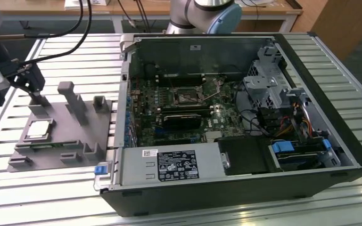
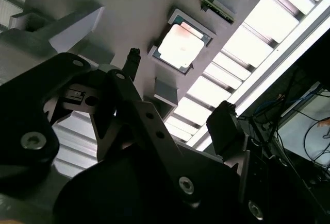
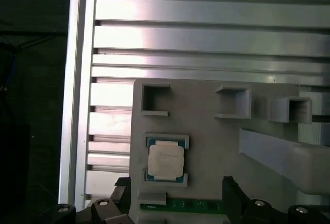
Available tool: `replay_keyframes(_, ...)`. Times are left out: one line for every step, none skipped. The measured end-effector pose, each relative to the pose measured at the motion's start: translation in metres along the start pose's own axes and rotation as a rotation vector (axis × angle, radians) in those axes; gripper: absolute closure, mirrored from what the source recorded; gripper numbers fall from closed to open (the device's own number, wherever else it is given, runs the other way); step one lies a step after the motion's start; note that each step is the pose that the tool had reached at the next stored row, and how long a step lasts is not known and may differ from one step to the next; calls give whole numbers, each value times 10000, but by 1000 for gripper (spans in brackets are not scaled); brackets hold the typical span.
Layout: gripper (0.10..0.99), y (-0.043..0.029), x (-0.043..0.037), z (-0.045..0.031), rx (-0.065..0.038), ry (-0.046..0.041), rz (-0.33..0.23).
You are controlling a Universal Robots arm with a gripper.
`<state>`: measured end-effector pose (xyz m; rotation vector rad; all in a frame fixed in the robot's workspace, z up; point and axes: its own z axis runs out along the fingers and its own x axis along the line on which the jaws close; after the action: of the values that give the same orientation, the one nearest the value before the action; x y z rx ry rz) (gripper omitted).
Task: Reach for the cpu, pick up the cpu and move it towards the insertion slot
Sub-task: 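Pick up the cpu and move it towards the insertion slot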
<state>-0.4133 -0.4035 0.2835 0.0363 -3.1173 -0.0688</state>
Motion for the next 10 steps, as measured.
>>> replay_keyframes(290, -6, 3, 14, -12, 1, -2)
replay_keyframes(290, -13, 8, 22, -45, 0, -3)
replay_keyframes(306, -18, 13, 31, -82, -2, -3)
replay_keyframes(373, -30, 22, 46, -167, -3, -5)
replay_keyframes(373, -35, 27, 53, -212, -5, -6)
replay_keyframes(373, -40, 32, 61, -259, -7, -7)
replay_keyframes(373, -45, 37, 70, -297, -7, -8)
replay_keyframes(373, -52, 40, 81, -320, -8, -8)
replay_keyframes(373, -60, 41, 98, -329, -10, -9)
replay_keyframes(373, -67, 43, 116, -330, -10, -9)
